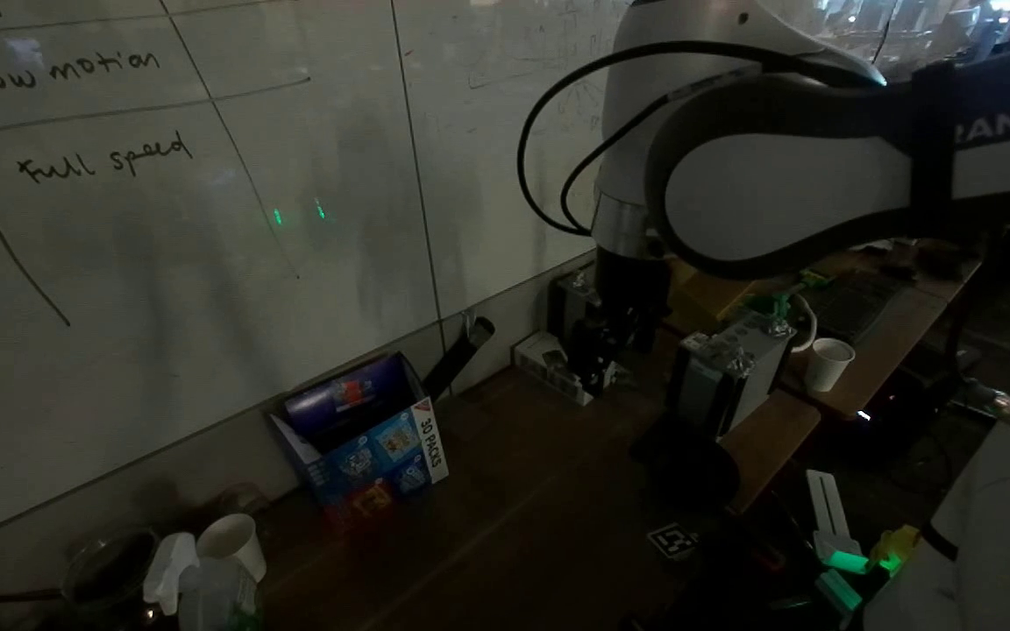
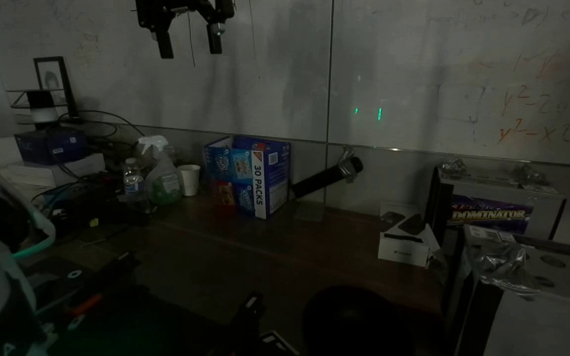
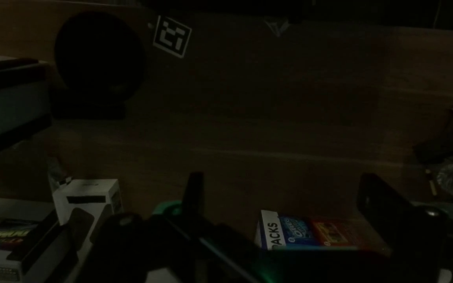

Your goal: Put the white ropes in the blue box

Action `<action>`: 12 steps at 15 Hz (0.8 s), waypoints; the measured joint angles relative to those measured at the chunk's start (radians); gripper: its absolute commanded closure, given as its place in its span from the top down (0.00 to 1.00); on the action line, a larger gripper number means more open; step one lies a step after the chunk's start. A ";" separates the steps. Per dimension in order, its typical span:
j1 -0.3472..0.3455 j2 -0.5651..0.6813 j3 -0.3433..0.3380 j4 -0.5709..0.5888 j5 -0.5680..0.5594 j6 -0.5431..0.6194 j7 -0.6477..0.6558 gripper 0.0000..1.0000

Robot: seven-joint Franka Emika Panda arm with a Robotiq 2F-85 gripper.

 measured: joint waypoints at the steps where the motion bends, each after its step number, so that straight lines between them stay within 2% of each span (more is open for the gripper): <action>1: -0.001 -0.006 0.000 -0.006 0.001 0.000 0.002 1.00; 12: -0.002 -0.013 0.000 -0.012 0.001 0.000 0.005 1.00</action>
